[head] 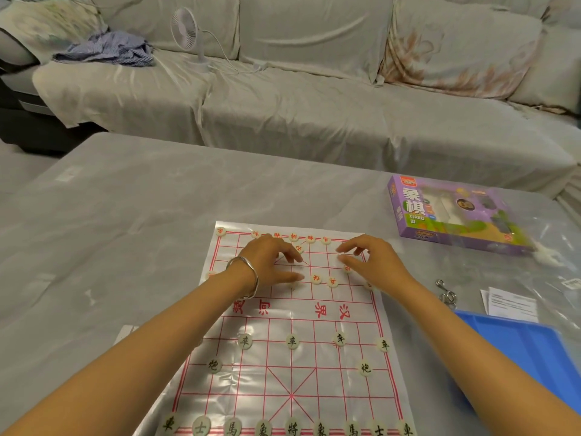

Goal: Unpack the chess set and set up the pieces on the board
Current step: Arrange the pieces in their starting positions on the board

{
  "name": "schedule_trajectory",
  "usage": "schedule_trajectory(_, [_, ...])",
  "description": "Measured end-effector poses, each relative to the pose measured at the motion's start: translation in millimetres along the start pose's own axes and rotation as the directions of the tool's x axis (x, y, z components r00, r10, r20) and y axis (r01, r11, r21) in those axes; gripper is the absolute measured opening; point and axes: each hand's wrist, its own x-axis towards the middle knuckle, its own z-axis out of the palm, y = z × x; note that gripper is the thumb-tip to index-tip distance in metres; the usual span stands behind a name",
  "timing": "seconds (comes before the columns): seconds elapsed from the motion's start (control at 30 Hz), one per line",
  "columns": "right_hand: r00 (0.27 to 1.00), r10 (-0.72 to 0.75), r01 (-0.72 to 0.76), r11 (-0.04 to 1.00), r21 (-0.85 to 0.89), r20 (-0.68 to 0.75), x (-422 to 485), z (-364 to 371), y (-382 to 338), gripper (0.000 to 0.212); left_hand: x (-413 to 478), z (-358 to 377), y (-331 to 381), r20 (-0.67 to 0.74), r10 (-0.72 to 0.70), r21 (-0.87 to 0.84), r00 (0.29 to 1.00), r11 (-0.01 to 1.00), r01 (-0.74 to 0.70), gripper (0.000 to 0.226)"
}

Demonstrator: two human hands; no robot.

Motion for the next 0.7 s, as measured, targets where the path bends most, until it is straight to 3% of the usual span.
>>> schedule_trajectory(0.2, [0.995, -0.035, 0.039, 0.999, -0.035, 0.096, -7, 3, 2, 0.023, -2, 3, -2, 0.096, 0.000, 0.159, 0.995, 0.987, -0.015, 0.044])
schedule_trajectory(0.4, [0.981, -0.144, 0.167, 0.967, -0.191, 0.128, -11, 20, -4, 0.031, -5, 7, -6, 0.049, 0.017, 0.167, 0.999, 0.986, -0.025, 0.037])
schedule_trajectory(0.7, [0.993, -0.111, 0.117, 0.965, -0.234, 0.038, 8, 30, -12, 0.027, -1, 8, -3, -0.012, -0.018, 0.044, 1.000, 0.999, 0.018, 0.037])
